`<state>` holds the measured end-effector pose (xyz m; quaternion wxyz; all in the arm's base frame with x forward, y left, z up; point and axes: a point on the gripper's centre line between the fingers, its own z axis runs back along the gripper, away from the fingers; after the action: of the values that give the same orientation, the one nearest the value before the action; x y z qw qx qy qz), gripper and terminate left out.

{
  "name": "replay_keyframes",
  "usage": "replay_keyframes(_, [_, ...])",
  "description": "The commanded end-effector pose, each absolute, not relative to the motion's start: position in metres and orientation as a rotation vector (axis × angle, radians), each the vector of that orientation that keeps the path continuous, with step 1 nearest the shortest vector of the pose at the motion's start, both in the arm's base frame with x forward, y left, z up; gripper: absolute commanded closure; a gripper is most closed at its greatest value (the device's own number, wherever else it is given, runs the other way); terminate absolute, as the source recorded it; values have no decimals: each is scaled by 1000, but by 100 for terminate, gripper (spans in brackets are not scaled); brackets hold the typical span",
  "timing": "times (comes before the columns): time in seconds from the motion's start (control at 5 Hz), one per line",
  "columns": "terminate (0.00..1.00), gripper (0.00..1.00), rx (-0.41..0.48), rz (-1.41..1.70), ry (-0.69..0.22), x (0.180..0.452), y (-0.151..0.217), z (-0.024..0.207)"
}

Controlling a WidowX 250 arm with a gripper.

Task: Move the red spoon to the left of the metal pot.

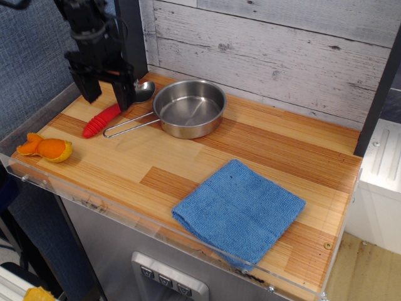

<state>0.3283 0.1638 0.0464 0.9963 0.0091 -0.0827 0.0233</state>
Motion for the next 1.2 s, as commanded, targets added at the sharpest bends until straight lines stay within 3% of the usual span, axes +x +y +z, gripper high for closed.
replay_keyframes(0.0, [0,0,34,103,-309,316,177,138])
replay_keyframes(0.4, [0,0,-1,87,-427,293,167,203])
replay_keyframes(1.0, [0,0,-1,87,-427,293,167,203])
